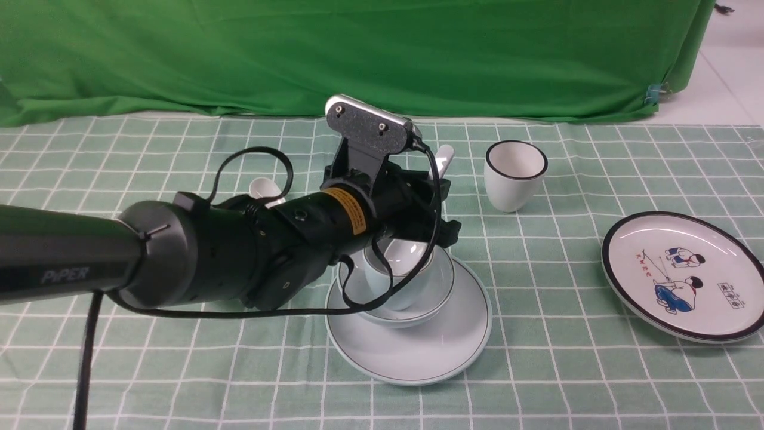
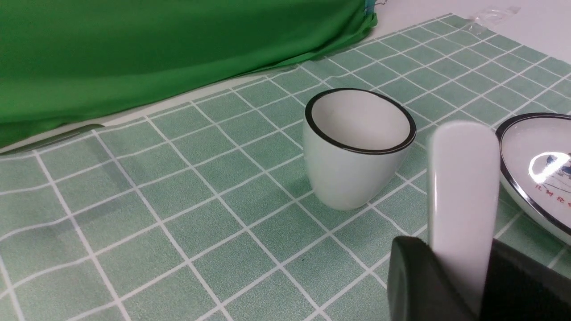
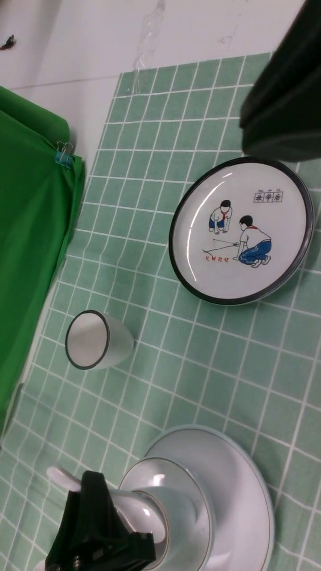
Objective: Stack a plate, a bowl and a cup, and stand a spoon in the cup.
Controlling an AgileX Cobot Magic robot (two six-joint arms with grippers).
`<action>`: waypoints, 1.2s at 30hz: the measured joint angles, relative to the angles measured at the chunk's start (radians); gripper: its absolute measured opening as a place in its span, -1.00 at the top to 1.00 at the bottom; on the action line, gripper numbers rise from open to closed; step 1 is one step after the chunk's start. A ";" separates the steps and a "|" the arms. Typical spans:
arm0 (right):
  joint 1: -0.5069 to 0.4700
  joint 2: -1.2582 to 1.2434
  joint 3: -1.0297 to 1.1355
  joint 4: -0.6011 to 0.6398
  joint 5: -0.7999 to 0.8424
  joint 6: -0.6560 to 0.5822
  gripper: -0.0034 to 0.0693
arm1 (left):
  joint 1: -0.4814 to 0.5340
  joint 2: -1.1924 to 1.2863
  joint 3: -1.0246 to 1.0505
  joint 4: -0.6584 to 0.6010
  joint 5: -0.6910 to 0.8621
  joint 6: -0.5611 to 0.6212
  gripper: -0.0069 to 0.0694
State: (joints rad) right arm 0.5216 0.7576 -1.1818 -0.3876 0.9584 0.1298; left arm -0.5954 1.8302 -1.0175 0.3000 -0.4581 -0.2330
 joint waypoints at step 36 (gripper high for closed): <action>0.000 -0.608 0.656 0.008 -0.934 0.123 0.83 | 0.000 -1.396 0.615 -0.047 0.699 -0.108 0.81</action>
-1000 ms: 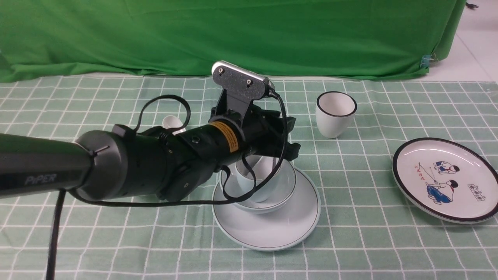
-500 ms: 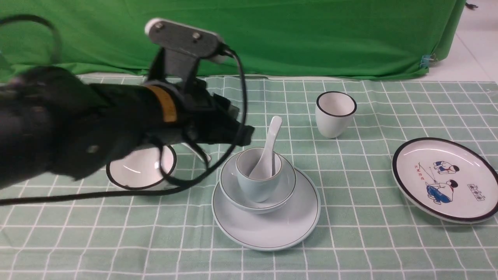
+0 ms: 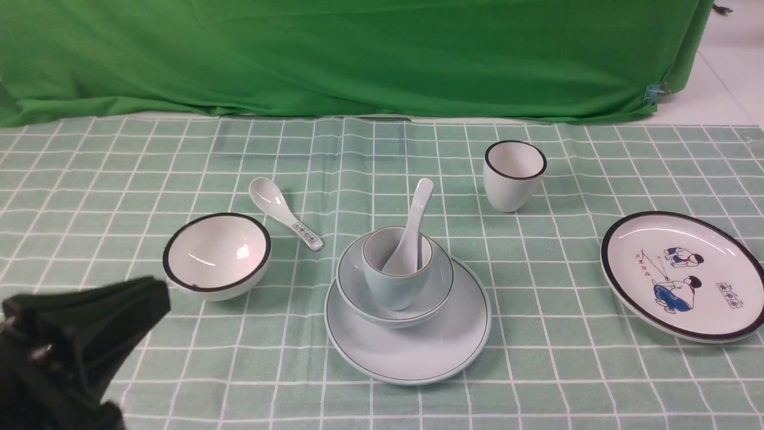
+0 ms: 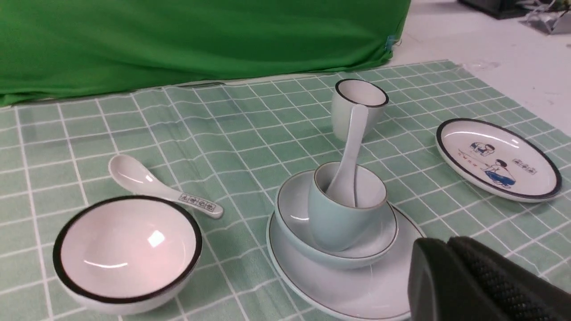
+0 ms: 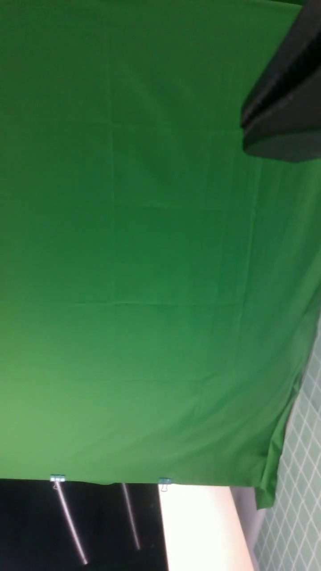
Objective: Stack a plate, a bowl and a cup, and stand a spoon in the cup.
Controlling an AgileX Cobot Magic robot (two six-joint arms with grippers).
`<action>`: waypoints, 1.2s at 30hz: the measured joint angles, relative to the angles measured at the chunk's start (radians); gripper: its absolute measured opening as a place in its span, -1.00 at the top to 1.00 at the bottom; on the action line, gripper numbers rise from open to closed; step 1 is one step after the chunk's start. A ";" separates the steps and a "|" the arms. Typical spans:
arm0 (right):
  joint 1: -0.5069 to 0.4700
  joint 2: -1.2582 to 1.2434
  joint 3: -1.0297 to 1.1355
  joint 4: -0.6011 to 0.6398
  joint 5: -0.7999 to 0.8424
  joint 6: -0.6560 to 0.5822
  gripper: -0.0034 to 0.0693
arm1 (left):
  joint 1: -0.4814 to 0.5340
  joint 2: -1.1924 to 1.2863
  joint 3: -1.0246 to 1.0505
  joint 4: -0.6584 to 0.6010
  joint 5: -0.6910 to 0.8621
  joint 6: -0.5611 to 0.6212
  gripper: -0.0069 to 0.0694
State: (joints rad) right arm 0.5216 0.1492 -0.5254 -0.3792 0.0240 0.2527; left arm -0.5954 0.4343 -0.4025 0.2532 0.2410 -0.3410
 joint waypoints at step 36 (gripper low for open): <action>0.000 -0.009 0.002 0.002 -0.003 0.000 0.61 | 0.436 -0.332 0.333 -0.377 -0.233 0.440 0.79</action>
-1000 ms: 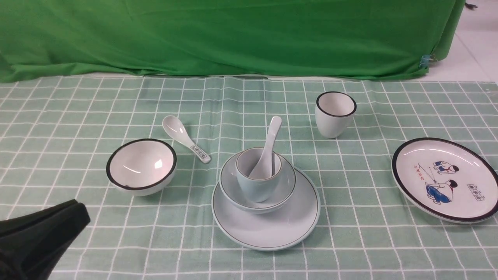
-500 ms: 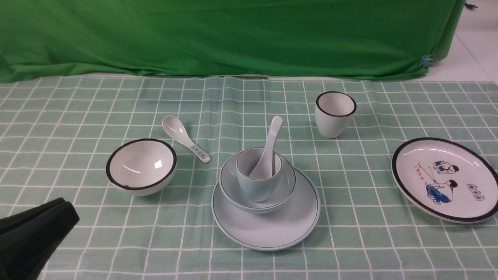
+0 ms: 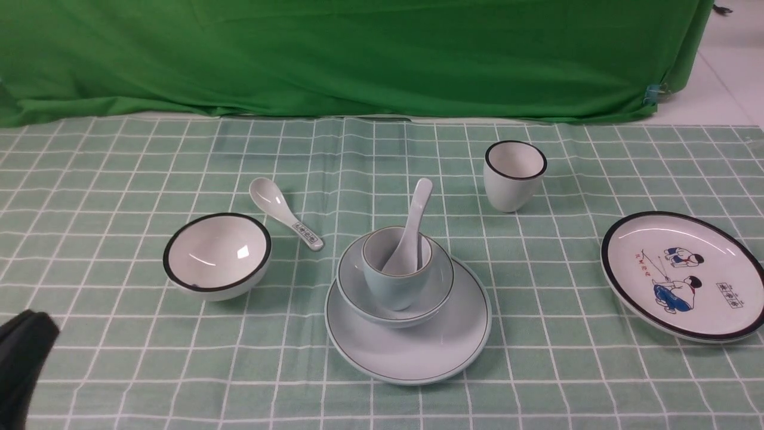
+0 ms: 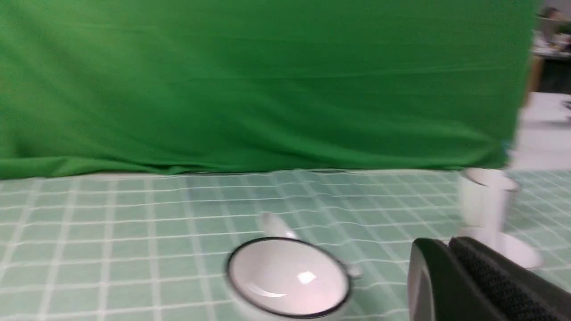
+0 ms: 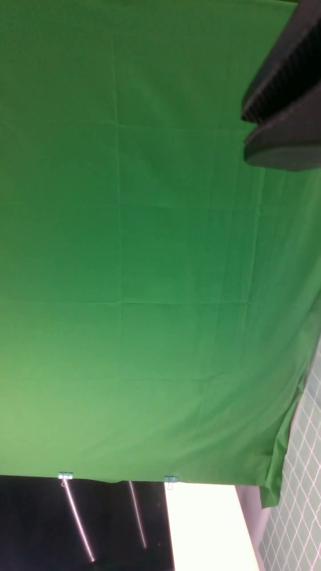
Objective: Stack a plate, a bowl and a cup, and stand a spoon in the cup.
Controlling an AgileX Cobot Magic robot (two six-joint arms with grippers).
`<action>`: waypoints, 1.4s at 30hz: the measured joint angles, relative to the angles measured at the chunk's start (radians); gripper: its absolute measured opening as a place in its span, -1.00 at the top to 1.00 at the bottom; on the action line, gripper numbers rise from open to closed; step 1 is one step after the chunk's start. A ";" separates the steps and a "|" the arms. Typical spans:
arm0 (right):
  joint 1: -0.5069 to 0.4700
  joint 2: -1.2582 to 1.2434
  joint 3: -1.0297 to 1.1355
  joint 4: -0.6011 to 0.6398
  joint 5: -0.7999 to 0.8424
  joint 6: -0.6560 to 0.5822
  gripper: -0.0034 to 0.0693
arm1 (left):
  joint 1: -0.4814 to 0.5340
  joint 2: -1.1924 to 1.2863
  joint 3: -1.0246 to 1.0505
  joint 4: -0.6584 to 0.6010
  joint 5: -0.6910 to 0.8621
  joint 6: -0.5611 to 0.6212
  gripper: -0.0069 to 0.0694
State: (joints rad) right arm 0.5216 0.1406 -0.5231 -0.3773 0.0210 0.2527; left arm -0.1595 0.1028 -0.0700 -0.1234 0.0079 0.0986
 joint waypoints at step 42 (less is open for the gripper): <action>0.000 0.000 0.000 0.000 0.000 0.000 0.32 | 0.140 -0.101 0.077 0.020 0.218 0.002 0.79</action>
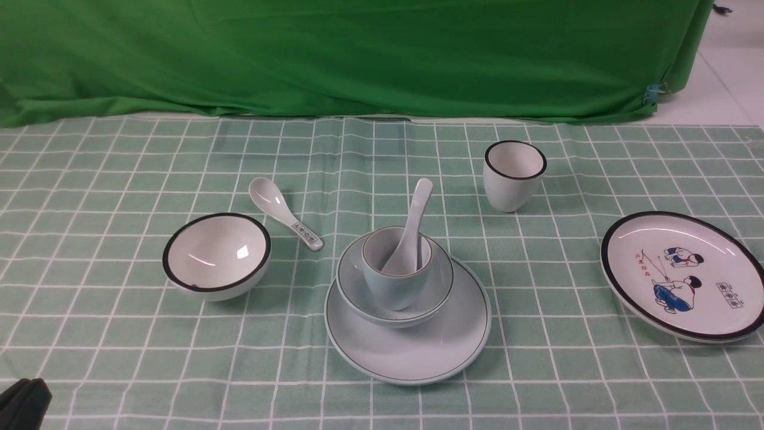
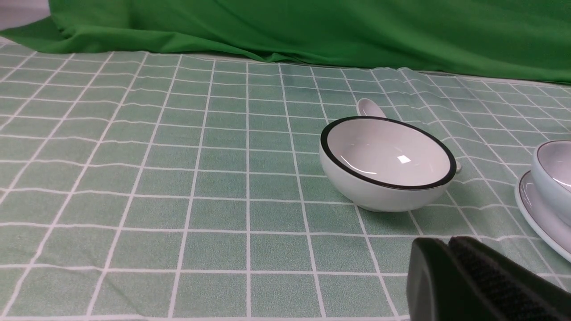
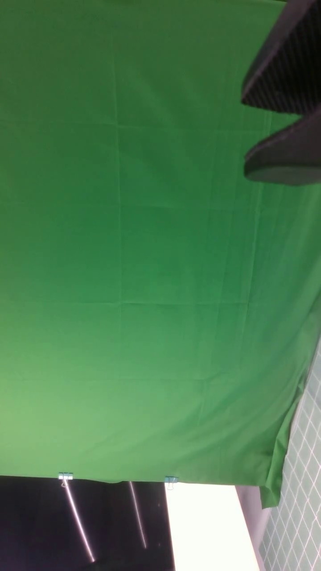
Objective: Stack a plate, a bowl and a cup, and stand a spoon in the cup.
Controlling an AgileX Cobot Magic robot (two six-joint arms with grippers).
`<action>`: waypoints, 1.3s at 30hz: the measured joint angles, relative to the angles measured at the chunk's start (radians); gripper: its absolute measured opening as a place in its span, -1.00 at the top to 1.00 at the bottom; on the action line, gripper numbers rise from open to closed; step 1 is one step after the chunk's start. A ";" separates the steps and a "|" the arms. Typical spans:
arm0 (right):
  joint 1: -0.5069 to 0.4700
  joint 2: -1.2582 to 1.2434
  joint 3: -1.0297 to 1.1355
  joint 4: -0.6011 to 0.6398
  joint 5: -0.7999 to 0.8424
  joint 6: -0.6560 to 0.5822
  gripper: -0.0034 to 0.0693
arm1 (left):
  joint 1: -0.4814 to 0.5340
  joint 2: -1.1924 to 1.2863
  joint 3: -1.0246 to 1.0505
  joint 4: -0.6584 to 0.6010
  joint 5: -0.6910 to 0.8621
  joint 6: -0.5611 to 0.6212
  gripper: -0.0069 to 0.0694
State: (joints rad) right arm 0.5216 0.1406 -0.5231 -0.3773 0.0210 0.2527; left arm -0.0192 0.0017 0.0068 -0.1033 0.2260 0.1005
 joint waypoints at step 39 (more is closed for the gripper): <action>-0.428 -0.137 0.530 0.066 0.194 0.039 0.24 | 0.000 0.000 0.000 0.040 0.005 0.000 0.77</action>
State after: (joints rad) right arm 0.0938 0.0037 0.0069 -0.3113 0.2146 0.2916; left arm -0.0192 0.0017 0.0068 -0.0636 0.2313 0.1005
